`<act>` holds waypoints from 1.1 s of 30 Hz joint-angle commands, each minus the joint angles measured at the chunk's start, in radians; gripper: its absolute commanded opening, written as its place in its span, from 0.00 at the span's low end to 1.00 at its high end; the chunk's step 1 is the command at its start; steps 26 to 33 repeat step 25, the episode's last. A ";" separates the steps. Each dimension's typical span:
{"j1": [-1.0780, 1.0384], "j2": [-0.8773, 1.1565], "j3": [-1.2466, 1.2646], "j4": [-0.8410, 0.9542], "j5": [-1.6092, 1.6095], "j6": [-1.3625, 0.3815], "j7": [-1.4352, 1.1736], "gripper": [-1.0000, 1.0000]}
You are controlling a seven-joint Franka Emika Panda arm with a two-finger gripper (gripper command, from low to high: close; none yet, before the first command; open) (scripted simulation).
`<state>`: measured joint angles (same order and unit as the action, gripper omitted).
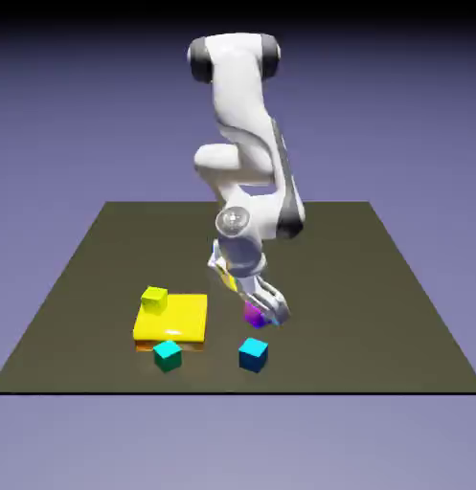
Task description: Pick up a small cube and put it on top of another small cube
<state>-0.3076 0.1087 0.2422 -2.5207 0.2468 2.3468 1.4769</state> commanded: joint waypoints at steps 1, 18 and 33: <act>0.001 -0.010 -0.037 0.005 -0.007 -0.020 -0.019 0.00; -0.024 -0.134 -0.565 0.054 -0.056 -0.256 -0.342 0.00; -0.020 -0.075 -0.553 0.008 -0.015 -0.158 -0.373 1.00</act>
